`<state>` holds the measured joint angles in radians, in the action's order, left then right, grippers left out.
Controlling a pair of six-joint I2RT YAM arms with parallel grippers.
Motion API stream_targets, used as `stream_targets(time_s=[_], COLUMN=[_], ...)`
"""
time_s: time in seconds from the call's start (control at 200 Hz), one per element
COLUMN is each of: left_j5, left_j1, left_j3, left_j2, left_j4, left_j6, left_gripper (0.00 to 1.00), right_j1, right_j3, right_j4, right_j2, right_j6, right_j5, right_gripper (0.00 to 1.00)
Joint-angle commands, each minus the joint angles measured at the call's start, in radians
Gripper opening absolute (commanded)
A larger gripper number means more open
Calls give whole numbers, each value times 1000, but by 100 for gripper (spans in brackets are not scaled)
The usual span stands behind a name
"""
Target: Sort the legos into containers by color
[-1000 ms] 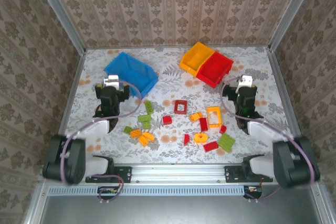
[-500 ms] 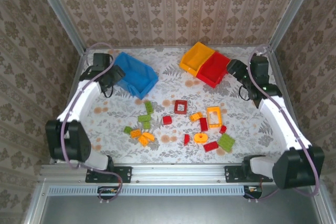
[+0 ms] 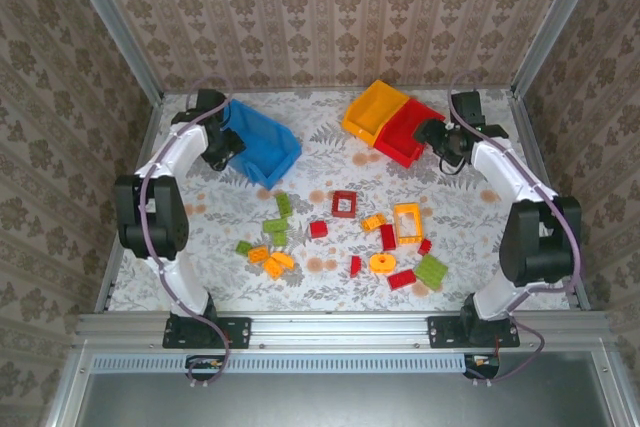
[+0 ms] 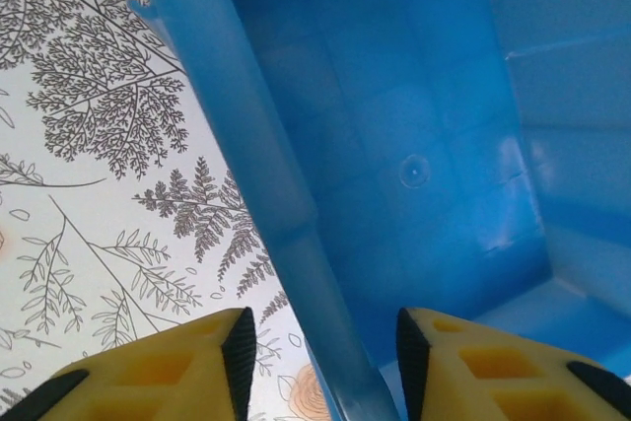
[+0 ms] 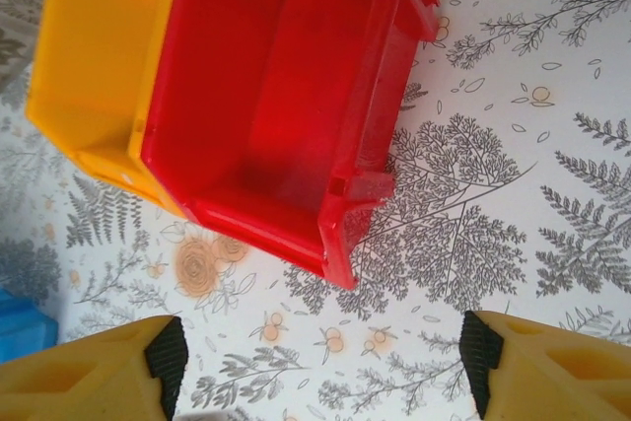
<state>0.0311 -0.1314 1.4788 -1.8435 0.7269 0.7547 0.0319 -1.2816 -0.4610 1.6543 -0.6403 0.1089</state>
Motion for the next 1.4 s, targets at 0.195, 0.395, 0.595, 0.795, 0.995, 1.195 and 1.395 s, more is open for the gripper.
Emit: stream_targets(time_s=[0.195,0.395,0.595,0.795,0.995,1.195,1.395], left_j5=[-19,-24,-18,-30,-20,-34,-90], left_j1=[-26,-48,-92,-135,-158,-170,-172], left_j3=[36,74,146,225,316,412,486], left_j2=[-25,-44,-92,-148,-216,-283,-329], left_j4=[79,89,107,124,145,190,242], left_j6=[-132,-205,-276,-346,-444,-509,-535], left_gripper=[22,15,8,2,0,0,0], right_j1=[-10,-11,-8,34,85,126,129], right_j3=[-170,-316,-423,-420,-354,-297,-310], right_j4=[-69,-123,-211,-243,-228,-183,-178], right_j2=[200,364,471,437,373,347,357], right_j6=[39,59,132,291,404,499,555], right_j5=[-27,-30,-74,-136,-123,-58,-10], right_gripper=[67,58,34,10,5,5,4])
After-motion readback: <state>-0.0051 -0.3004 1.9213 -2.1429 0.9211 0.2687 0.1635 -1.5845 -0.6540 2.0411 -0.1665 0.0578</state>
